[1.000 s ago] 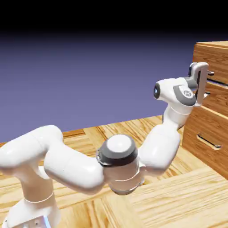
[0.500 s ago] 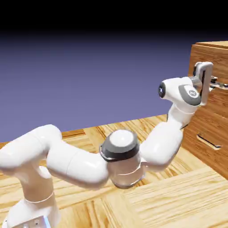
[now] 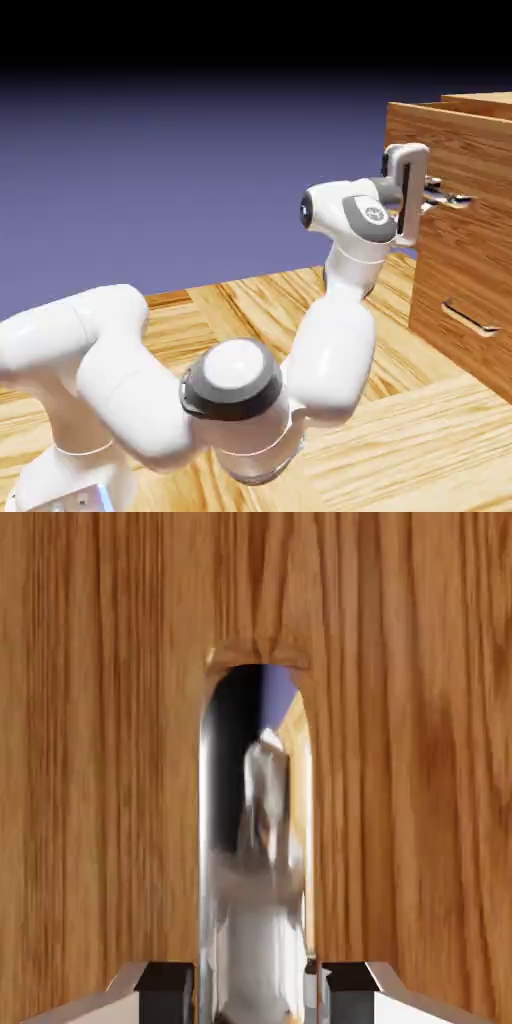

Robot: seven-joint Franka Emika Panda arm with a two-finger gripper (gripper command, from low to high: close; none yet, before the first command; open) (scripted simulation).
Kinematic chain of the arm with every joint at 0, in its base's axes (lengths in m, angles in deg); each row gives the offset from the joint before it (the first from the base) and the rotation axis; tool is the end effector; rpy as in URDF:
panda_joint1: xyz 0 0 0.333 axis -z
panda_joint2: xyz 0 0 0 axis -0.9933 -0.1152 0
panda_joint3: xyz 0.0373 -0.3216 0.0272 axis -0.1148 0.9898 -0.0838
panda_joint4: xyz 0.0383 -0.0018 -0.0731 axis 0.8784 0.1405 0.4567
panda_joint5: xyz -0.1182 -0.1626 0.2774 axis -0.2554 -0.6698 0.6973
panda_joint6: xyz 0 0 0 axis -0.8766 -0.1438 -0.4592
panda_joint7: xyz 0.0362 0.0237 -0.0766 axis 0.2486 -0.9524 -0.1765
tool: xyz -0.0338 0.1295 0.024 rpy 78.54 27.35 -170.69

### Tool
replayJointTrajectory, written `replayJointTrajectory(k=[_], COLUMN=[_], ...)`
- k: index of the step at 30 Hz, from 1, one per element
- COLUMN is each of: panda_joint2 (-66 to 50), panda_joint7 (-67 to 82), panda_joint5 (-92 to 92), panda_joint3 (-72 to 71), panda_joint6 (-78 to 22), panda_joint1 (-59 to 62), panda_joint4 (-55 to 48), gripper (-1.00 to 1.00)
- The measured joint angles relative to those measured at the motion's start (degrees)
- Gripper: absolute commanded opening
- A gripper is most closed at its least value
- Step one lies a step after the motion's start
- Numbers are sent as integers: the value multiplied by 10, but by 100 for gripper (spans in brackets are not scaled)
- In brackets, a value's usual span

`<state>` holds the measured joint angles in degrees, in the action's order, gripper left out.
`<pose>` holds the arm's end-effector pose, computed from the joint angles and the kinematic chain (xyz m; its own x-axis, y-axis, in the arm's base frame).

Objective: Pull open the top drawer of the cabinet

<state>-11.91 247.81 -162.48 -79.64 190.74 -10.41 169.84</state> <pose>0.5716 -0.0181 0.4585 0.0008 -0.7066 -0.7076 0.0013 0.7076 -0.7066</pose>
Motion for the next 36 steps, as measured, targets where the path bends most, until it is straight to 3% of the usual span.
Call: replayJointTrajectory(k=[10, 15, 36], panda_joint2=[-21, 38, 474], panda_joint7=[-13, -90, -579], panda_joint5=[36, 52, 8], panda_joint3=[-19, -60, -256], panda_joint6=[-65, -56, 121], panda_joint1=[144, 247, 531], panda_joint4=[208, 277, 216], gripper=[-100, -100, -100])
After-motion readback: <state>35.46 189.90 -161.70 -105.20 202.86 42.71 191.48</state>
